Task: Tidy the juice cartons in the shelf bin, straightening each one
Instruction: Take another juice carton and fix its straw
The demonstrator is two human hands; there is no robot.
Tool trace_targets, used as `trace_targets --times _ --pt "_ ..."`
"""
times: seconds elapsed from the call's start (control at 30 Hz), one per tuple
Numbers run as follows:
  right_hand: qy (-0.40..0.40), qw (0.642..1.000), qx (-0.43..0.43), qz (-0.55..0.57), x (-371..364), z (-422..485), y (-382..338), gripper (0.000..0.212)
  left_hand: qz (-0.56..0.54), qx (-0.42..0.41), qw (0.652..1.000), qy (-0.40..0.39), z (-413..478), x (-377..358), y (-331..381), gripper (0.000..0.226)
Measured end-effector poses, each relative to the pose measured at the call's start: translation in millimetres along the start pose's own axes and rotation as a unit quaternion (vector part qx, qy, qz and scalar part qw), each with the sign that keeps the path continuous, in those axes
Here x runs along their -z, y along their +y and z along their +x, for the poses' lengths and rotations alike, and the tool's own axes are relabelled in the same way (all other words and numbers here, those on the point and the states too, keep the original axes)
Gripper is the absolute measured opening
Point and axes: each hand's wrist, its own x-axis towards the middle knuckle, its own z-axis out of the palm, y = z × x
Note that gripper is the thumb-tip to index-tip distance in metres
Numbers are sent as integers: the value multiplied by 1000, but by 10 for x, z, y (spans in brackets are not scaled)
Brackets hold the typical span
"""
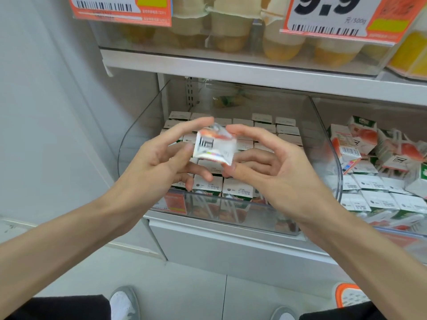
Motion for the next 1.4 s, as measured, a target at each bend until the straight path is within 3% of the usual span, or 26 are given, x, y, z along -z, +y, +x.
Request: trace_targets --times 0.1,0.5,0.87,0.97,1.07,1.23,1.4 --pt "19 1000 5 5 3 12 12 47 31 -2 1000 -4 5 1 -15 55" --pt "-19 1000 -4 -24 -31 29 73 41 115 -37 991 59 30 8 -25 44" --pt "49 997 -59 -28 -52 -7 -26 56 121 -41 991 36 -20 -62 -6 35" --pt "57 995 -83 0 -31 1 -39 39 107 -14 994 27 -2 -34 -16 53" --pt "58 994 -89 38 18 4 -41 32 25 58 998 6 17 3 -7 76" --pt "44 991 -112 59 32 19 -33 34 -63 75 995 -26 39 42 -16 57" --pt "13 991 -130 29 16 63 7 30 -87 85 993 13 54 53 -35 60"
